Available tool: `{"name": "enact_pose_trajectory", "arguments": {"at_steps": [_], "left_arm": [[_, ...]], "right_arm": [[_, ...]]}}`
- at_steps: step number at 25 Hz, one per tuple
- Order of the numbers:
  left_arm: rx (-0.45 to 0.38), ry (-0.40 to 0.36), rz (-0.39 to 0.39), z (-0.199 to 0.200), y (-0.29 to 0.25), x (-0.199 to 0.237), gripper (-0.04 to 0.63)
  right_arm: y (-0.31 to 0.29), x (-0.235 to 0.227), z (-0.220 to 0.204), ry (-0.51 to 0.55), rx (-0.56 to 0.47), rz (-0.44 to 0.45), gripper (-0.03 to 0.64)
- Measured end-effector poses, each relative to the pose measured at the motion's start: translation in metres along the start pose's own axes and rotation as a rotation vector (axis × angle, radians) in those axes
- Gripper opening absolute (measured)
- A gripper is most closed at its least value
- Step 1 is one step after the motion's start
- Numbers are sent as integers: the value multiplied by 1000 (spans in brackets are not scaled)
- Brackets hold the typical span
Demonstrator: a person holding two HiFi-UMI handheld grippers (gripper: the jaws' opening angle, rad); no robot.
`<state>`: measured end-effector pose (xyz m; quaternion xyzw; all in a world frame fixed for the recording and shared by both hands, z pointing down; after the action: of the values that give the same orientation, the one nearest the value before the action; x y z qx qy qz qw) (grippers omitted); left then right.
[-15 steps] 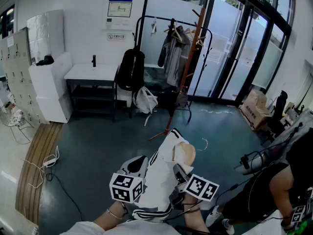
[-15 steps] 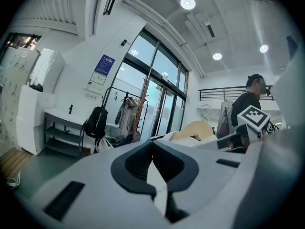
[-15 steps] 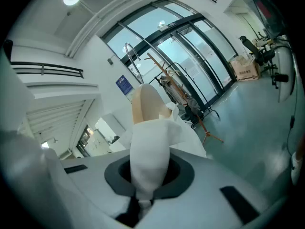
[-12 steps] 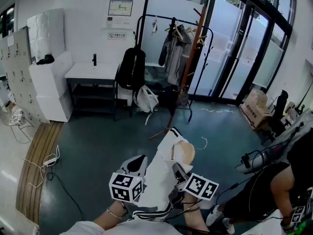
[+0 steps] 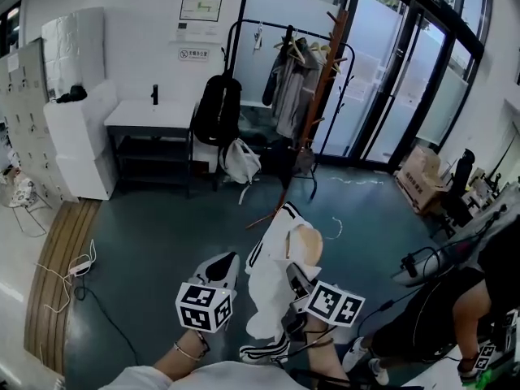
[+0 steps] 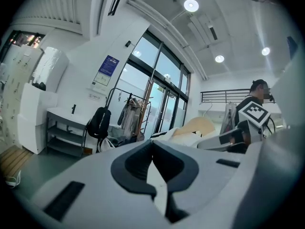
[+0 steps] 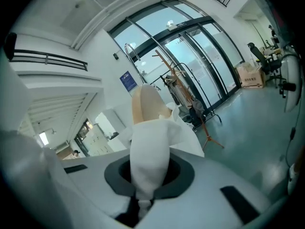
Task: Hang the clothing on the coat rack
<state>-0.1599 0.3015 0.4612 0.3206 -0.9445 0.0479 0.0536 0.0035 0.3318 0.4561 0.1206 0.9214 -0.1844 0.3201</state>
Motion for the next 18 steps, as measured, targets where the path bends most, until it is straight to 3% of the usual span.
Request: {"name": "enact_pose_trajectory", "arguments": {"at_steps": [10,18], "left_arm": [[34,-3,-31,-12,-11,22,9],[45,-13,-40,-13,-50,35,9]], "right_arm": [[-14,-7,11,-14,-49,-46,37],[-43,-31,29,-53,-53,-53,37]]}}
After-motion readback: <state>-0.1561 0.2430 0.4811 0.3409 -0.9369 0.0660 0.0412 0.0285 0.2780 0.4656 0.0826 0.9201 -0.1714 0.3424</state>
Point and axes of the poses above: the fingertips, and each gripper's own axes: y backward along the fingers, x to its left, z out of its top, the point moved 2 cm from there along y, backward along the fingers, and after that the axes turned 7 degrees about -y, right-handed, at the moved point
